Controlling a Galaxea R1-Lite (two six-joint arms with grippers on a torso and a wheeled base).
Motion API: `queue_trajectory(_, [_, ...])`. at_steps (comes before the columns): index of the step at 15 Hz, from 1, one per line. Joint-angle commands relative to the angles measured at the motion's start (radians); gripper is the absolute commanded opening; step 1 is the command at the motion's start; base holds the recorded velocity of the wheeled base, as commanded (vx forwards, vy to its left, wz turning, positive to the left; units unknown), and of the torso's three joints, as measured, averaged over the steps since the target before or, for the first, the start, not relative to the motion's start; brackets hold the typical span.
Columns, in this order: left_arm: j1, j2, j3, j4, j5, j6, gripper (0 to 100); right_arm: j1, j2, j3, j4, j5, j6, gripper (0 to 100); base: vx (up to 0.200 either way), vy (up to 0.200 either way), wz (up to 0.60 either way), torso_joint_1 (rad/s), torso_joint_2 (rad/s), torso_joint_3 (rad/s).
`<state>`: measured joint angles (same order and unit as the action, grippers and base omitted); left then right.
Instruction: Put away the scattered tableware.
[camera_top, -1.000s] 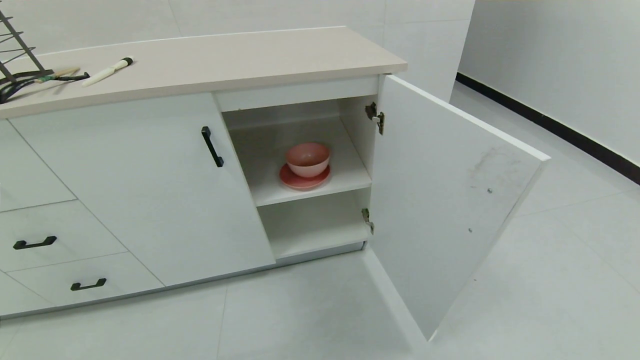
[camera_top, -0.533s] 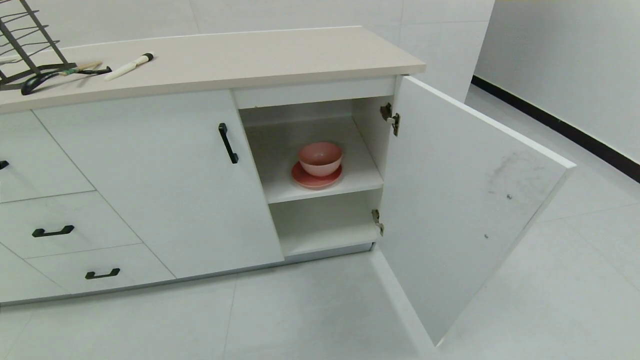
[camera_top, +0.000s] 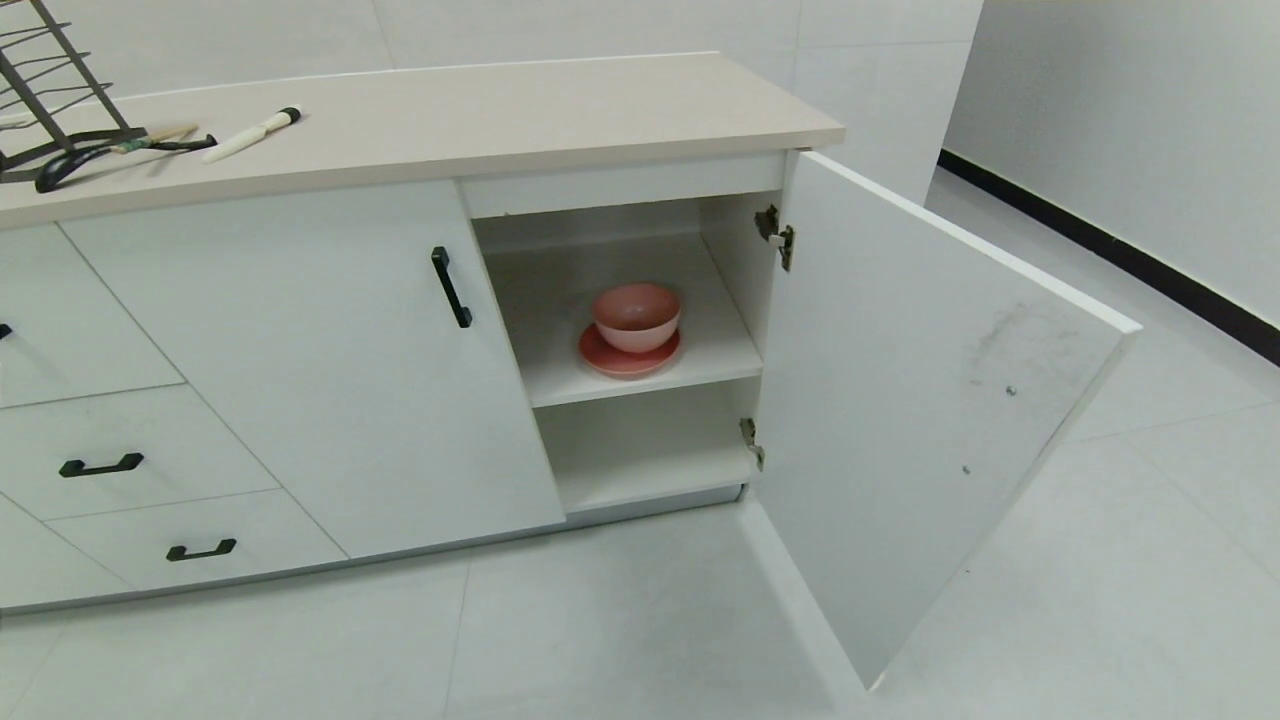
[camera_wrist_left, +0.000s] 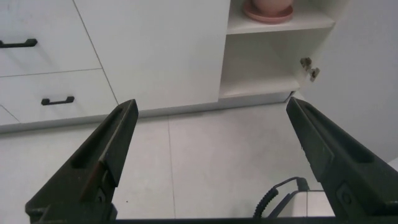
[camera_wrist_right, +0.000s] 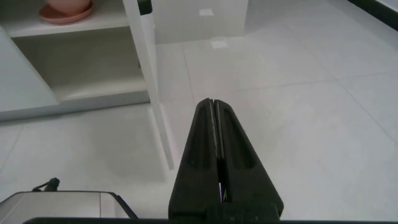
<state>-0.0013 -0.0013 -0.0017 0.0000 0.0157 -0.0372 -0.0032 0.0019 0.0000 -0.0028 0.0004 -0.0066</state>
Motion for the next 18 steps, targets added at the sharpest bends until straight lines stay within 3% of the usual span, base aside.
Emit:
queue_trajectory(1, [0.0, 0.001, 0.0, 0.0, 0.0, -0.001, 100, 0.0, 0.0, 0.0, -0.033, 0.0, 0.002, 0, -0.2, 0.0, 0.0, -0.002, 0.0, 0.002])
queue_trajectory(3, [0.0, 0.001, 0.0, 0.0, 0.0, -0.001, 100, 0.0, 0.0, 0.0, -0.24, 0.004, 0.0, 0, 0.0, 0.0, 0.0, 0.0, 0.0, 0.0])
queue_trajectory(5, [0.0, 0.001, 0.0, 0.0, 0.0, 0.002, 100, 0.006, 0.093, -0.055, -0.23, 0.056, 0.0, 0, 0.0, 0.0, 0.0, 0.0, 0.0, 0.0])
queue_trajectory(8, [0.0, 0.001, 0.0, 0.0, 0.0, 0.0, 100, 0.023, 0.435, -0.279, -0.293, 0.092, -0.006, 0, 0.0, 0.0, 0.0, 0.0, 0.0, 0.0])
queue_trajectory(10, [0.001, 0.001, 0.0, 0.0, 0.0, 0.0, 100, 0.034, 0.69, -0.278, -0.546, 0.122, -0.024, 0, 0.0, 0.0, 0.0, 0.0, 0.0, 0.0])
queue_trajectory(12, [0.0, 0.001, 0.0, 0.0, 0.0, 0.0, 100, 0.034, 0.915, -0.178, -0.833, 0.125, -0.044, 0, 0.0, 0.0, 0.0, 0.0, 0.0, 0.0])
queue_trajectory(13, [0.001, 0.001, 0.0, 0.0, 0.0, 0.0, 100, 0.011, 1.076, -0.1, -1.027, 0.181, -0.046, 0, 0.0, 0.0, 0.0, 0.0, 0.0, 0.0])
queue_trajectory(14, [0.0, 0.001, 0.0, 0.0, 0.0, 0.0, 100, 0.0, 1.121, -0.091, -1.039, 0.254, -0.069, 0, 0.0, 0.0, 0.0, 0.0, 0.0, 0.0])
queue_trajectory(18, [0.0, 0.001, 0.0, 0.0, 0.0, 0.0, 100, 0.0, 1.205, -0.143, -1.073, 0.263, -0.087, 0, 0.0, 0.0, 0.0, 0.0, 0.0, 0.0])
